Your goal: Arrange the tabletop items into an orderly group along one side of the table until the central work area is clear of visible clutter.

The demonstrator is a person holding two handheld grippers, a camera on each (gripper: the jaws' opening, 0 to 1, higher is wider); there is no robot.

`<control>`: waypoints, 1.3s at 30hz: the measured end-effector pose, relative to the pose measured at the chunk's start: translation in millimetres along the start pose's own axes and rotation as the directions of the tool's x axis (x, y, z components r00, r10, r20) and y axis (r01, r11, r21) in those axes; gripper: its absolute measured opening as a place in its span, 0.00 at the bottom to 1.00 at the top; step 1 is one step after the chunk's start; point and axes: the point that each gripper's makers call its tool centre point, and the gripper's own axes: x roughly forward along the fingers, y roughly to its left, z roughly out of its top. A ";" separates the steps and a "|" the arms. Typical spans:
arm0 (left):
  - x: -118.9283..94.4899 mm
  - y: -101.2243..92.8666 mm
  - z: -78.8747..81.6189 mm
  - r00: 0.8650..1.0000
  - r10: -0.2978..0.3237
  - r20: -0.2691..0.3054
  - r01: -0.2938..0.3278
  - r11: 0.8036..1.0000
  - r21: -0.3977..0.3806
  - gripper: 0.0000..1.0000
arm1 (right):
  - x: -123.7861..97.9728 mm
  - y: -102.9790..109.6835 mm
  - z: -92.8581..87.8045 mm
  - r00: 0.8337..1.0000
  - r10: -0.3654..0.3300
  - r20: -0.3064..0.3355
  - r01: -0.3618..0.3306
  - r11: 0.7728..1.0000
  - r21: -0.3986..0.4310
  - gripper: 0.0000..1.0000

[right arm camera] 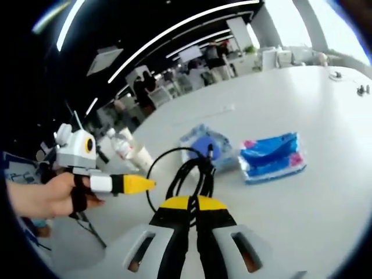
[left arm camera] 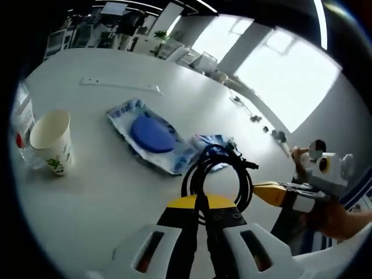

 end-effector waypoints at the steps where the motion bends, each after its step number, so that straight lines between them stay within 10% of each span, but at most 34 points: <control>1: 1.6 -2.3 -1.1 1.000 -0.003 -0.006 0.003 1.000 0.002 0.00 | -1.4 -1.8 0.5 1.000 -0.004 0.004 0.004 1.000 0.007 0.00; 39: 69.5 -53.2 -32.7 0.986 -0.047 -0.161 0.052 0.998 0.022 0.00 | -22.3 -86.1 -15.0 0.995 -0.093 -0.021 0.095 0.983 0.156 0.00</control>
